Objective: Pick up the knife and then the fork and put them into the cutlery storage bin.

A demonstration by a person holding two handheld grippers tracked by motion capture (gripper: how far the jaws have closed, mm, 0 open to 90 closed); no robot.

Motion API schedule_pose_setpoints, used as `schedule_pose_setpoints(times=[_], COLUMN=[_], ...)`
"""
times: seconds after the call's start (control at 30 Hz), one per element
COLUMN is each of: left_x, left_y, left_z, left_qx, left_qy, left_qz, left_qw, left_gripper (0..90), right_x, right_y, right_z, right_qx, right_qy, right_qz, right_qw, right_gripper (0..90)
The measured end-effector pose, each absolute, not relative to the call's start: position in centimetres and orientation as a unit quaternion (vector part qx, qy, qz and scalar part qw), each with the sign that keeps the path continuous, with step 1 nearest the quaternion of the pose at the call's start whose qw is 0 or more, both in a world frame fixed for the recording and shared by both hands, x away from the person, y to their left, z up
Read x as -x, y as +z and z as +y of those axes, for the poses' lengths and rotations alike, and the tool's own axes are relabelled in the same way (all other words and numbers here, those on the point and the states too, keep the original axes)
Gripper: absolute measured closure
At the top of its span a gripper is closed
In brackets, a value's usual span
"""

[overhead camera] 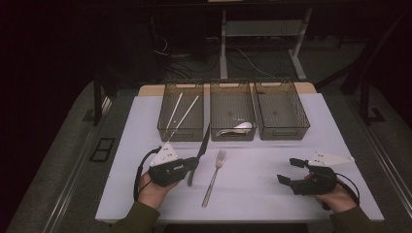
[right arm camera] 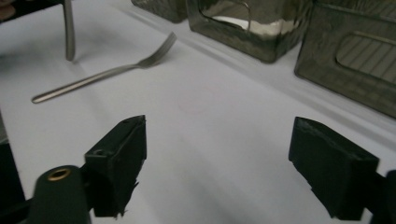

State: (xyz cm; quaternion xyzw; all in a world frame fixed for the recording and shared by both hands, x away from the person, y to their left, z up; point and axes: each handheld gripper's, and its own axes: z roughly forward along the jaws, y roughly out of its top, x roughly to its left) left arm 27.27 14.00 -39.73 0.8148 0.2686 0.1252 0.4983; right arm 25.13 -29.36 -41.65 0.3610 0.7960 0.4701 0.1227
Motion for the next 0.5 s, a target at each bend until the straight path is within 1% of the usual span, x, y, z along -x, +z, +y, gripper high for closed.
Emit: schedule_pose_setpoints(times=[0.07,0.17,0.33,0.43,0.5], left_x=[-27.3,-27.6,-28.0,-28.5,-28.8], left_y=[-39.4,-39.1,-38.8,-38.7,-38.6], left_z=[13.5,12.8,11.4,10.3,9.4], left_qx=[-0.816,-0.815,-0.817,-0.815,-0.814], left_qy=[0.131,0.132,0.141,0.142,0.144], left_qz=[0.263,0.262,0.259,0.260,0.258], left_qw=[0.498,0.500,0.496,0.499,0.500], left_gripper=[79.2,79.2,79.2,79.2,79.2], right_x=[-25.3,-25.9,-27.0,-27.7,-28.2], right_y=[-41.1,-40.5,-40.0,-39.4,-39.0], right_z=[-28.9,-28.4,-26.8,-26.2,-25.9], right_qx=[-0.358,-0.350,-0.351,-0.345,-0.343], right_qy=[0.475,0.492,0.495,0.506,0.517], right_qz=[0.794,0.792,0.790,0.785,0.779], right_qw=[0.124,0.091,0.092,0.091,0.085], right_gripper=[14.0,14.4,15.9,23.5,25.2])
